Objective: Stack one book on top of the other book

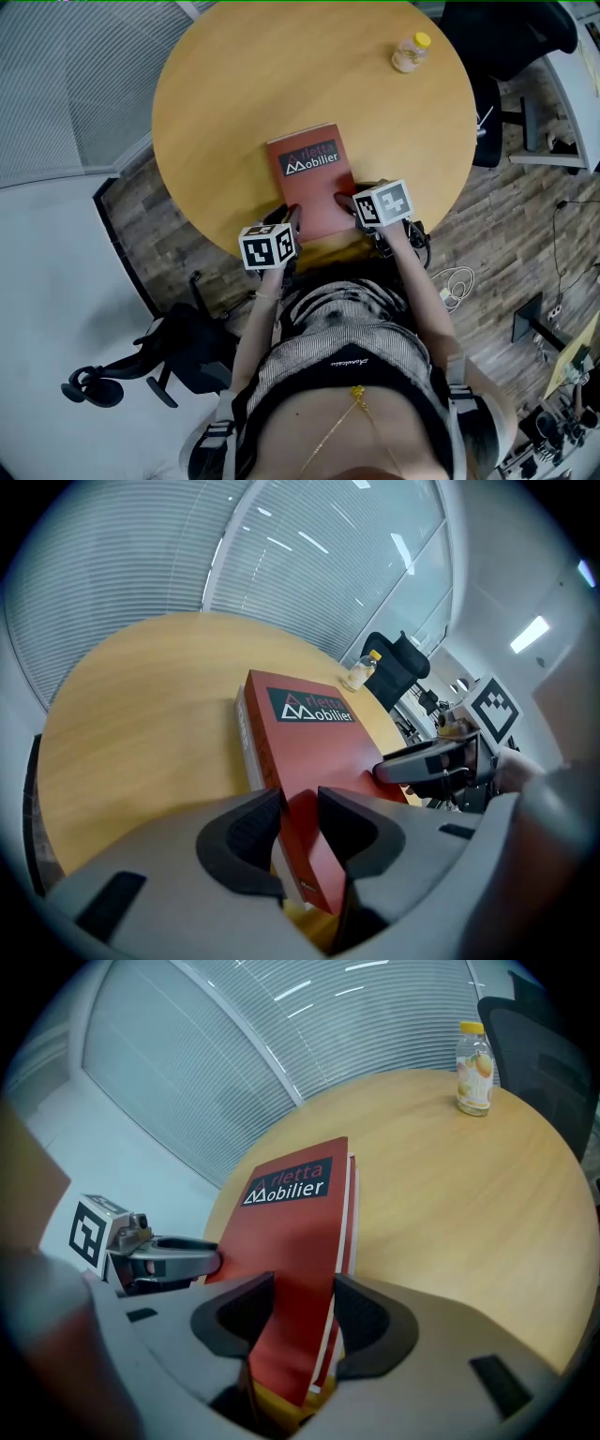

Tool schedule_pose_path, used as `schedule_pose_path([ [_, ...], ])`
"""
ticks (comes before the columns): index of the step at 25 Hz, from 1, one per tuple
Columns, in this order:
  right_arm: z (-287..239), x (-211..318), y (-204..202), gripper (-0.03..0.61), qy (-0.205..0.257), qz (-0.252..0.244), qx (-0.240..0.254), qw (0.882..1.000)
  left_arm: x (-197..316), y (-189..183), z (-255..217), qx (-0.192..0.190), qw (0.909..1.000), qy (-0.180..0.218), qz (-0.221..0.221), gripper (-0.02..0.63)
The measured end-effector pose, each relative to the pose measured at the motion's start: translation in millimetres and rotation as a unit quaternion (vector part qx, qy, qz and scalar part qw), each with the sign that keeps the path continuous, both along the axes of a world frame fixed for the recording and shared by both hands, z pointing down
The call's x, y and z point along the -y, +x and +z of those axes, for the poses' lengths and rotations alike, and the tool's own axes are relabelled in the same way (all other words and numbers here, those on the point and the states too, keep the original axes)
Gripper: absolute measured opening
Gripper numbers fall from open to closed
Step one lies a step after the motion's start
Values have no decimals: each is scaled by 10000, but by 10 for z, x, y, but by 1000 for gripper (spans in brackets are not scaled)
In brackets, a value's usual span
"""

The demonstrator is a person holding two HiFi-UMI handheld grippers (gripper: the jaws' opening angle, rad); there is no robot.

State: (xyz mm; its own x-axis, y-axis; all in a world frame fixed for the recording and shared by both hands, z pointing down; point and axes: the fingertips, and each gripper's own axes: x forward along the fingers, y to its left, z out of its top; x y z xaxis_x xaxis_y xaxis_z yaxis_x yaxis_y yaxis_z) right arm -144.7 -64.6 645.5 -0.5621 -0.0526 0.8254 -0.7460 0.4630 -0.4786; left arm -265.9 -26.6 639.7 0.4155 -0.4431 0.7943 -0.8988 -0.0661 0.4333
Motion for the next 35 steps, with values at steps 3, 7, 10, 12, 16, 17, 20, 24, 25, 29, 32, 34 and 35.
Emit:
schedule_pose_path([
  [3,-10,-8,-1,207,2,-17,6,10000,-2,-2,-10,0,10000,14,64,129],
  [7,-18,-22,-18,207,-8,-38,23,10000,-18,-16,-18,-5,10000,47,52,129],
  [10,-22,-30,-28,208,-9,-41,54,10000,-29,-21,-24,-9,10000,49,50,129],
  [12,-12,-31,-23,207,-31,-54,82,9999,-28,-14,-18,-15,10000,53,60,129],
  [16,-4,-29,-27,207,-111,-95,148,9998,-26,-16,-12,-40,10000,51,70,130],
  [17,-2,-27,-25,207,-125,-99,156,9998,-23,-15,-15,-37,10000,48,74,130],
  [20,43,-38,-20,207,-138,-88,182,9997,-29,-16,-19,-27,10000,48,78,130],
  [24,51,-40,-7,207,-125,-61,215,9997,-30,-6,-21,-50,9999,53,74,130],
  [25,51,-38,-4,207,-122,-53,227,9997,-27,-3,-21,-56,9999,56,76,130],
  [29,56,-12,-8,207,-103,-71,260,9996,0,0,-14,-64,9999,63,72,130],
  [32,80,-2,1,208,-137,-61,301,9994,9,9,8,-85,9999,44,64,130],
  [34,90,-3,2,209,-148,-46,328,9993,10,10,17,-114,9999,30,66,132],
  [35,90,-2,-1,209,-141,-46,331,9993,11,8,17,-120,9999,28,70,132],
])
